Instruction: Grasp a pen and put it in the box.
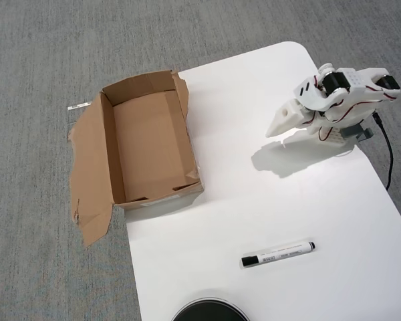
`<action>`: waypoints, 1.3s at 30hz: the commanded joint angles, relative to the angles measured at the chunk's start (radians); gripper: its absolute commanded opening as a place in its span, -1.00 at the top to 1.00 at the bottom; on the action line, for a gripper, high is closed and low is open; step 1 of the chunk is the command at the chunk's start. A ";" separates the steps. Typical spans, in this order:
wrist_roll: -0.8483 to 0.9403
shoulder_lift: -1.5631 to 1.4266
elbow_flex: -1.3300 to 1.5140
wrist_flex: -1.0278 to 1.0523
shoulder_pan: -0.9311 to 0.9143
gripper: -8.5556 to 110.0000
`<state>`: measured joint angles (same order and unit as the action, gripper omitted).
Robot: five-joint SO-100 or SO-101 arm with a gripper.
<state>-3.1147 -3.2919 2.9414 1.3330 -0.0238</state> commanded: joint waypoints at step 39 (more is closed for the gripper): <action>0.898 1.387 -1.363 -0.002 0.361 0.84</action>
<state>-2.3631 -1.9451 1.6375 1.3346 0.2508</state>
